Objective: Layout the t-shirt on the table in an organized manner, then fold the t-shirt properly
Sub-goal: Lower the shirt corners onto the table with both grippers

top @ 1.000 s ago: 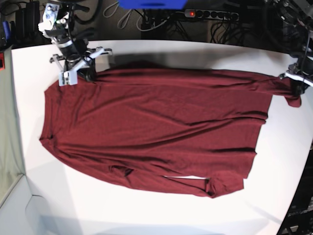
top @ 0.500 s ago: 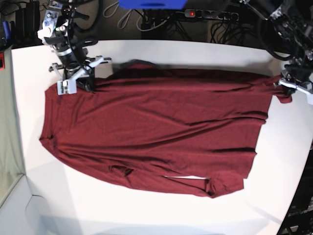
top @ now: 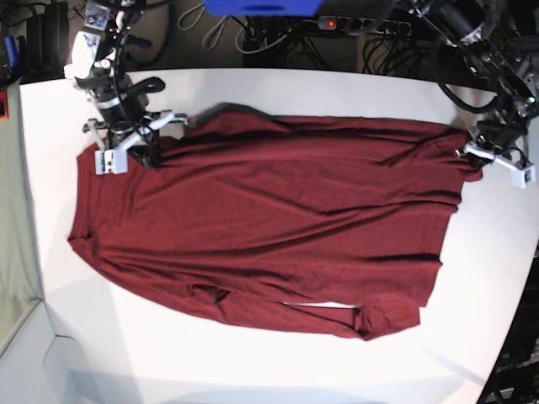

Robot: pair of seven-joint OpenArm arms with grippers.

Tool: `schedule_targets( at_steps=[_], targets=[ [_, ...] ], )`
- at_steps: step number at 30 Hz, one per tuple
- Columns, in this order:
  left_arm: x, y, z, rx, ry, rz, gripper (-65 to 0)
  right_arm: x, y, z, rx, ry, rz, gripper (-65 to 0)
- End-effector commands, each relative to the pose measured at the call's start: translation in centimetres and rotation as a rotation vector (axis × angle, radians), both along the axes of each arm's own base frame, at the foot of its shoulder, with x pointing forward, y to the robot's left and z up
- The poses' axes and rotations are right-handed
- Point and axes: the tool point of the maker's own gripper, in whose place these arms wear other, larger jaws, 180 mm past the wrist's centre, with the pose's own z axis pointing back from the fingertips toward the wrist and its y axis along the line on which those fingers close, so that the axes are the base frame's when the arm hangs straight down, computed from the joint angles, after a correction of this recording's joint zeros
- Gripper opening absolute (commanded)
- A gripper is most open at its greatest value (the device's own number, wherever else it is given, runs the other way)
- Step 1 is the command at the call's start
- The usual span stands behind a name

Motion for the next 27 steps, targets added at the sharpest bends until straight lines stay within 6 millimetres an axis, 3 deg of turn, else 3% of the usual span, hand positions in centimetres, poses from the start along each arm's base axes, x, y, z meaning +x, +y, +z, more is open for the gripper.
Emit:
schedule_targets(
  at_steps=[1, 4, 12, 16, 20, 27],
  targets=[
    [0.6, 0.6, 1.0, 0.016, -0.03, 0.001, -64.5, 0.6, 0.0, 1.0, 0.002, -0.036, 0.001, -65.0],
    [0.7, 0.2, 0.8, 0.014, -0.022, -0.013, -58.6, 1.1, -0.4, 1.1, -0.017, -0.025, 0.013, -65.0],
    [-0.7, 1.0, 0.3, 0.033, 0.011, -0.011, -34.0, 1.2, -0.4, 1.0, -0.021, -0.009, 0.017, -65.0],
    [-1.6, 1.7, 0.3, 0.052, 0.028, -0.013, -26.4, 1.2, -0.4, 1.0, -0.02, -0.009, 0.017, -65.0],
    [-1.8, 1.8, 0.1, 0.056, 0.04, -0.019, -23.1, 1.2, -0.4, 1.0, -0.02, -0.009, 0.017, -65.0],
    [-1.7, 1.2, -0.3, 0.043, 0.04, -0.025, -23.1, 1.1, -0.1, 0.9, -0.014, -0.007, 0.02, -65.0]
  ],
)
